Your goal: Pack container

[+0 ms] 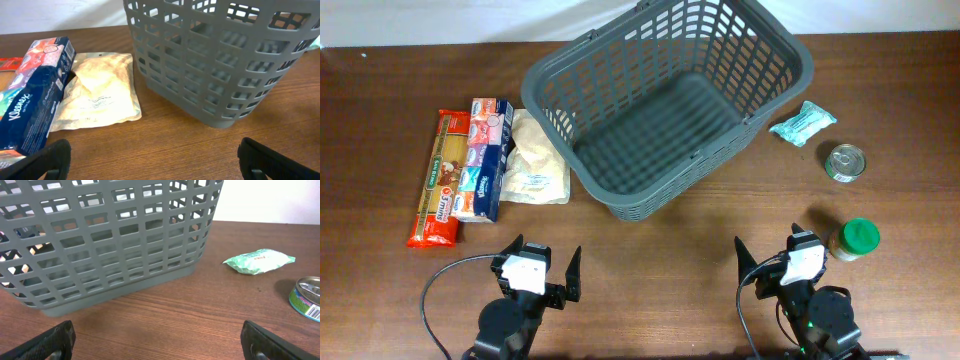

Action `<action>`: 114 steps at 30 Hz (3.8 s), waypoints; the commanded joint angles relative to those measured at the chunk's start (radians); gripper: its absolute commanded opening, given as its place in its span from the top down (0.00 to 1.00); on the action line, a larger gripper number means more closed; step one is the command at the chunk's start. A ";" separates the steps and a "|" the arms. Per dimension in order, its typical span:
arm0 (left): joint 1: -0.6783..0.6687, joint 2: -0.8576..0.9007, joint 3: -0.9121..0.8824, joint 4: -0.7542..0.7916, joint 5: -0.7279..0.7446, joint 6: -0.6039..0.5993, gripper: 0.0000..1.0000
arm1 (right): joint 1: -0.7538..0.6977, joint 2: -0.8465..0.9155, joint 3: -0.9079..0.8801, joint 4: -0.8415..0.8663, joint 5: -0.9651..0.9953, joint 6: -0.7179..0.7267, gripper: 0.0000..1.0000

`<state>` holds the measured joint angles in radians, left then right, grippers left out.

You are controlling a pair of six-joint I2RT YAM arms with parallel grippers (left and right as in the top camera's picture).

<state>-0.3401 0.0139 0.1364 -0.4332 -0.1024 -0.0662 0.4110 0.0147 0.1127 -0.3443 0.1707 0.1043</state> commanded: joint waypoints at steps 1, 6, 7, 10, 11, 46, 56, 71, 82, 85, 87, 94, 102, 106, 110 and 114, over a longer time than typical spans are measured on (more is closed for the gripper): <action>0.000 -0.008 -0.011 0.003 0.001 0.019 0.01 | -0.006 -0.011 -0.008 0.001 -0.002 0.000 0.01; 0.000 -0.008 -0.011 0.003 0.001 0.019 0.01 | -0.006 -0.011 -0.008 0.001 -0.002 0.000 0.01; 0.000 -0.008 -0.011 0.003 0.001 0.019 0.01 | -0.007 -0.011 -0.008 0.001 -0.002 0.000 0.01; 0.000 -0.008 -0.011 0.003 0.001 0.019 0.01 | -0.006 -0.011 -0.008 0.001 -0.002 0.000 0.01; 0.000 -0.008 -0.011 0.003 0.001 0.019 0.01 | -0.006 -0.011 -0.008 0.001 -0.002 0.000 0.01; 0.000 -0.008 -0.011 0.003 0.001 0.019 0.01 | -0.006 -0.011 -0.008 0.001 -0.002 0.000 0.01; 0.000 -0.008 -0.011 0.003 0.001 0.019 0.01 | -0.006 -0.011 -0.008 0.001 -0.002 0.000 0.01; 0.000 -0.008 -0.011 0.003 0.001 0.019 0.01 | -0.006 -0.011 -0.008 0.000 -0.051 0.195 0.01; 0.000 -0.008 -0.011 0.003 0.001 0.019 0.01 | -0.006 0.004 -0.002 -0.021 -0.306 0.578 0.10; 0.000 -0.008 -0.011 0.003 0.001 0.019 0.01 | -0.008 0.062 0.050 -0.095 -0.306 0.559 0.17; 0.000 -0.008 -0.011 0.003 0.001 0.019 0.01 | -0.009 0.132 0.124 -0.132 -0.277 0.507 0.18; 0.000 -0.008 -0.011 0.003 0.001 0.019 0.01 | -0.009 0.517 0.597 -0.297 -0.101 0.300 0.39; 0.000 -0.008 -0.011 0.003 0.001 0.019 0.01 | -0.009 1.020 1.224 -0.473 0.013 0.136 0.96; 0.000 -0.008 -0.011 0.003 0.001 0.019 0.01 | -0.014 1.256 1.484 -0.487 0.039 0.031 0.96; 0.000 -0.008 -0.011 0.003 0.001 0.019 0.01 | -0.068 1.464 1.678 -0.495 0.051 -0.004 0.96; 0.000 -0.008 -0.011 0.004 0.001 0.019 0.01 | -0.157 1.646 1.825 -0.525 0.011 -0.004 0.96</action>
<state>-0.3401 0.0128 0.1341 -0.4294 -0.1024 -0.0662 0.3157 1.5600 1.8545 -0.8532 0.1848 0.1333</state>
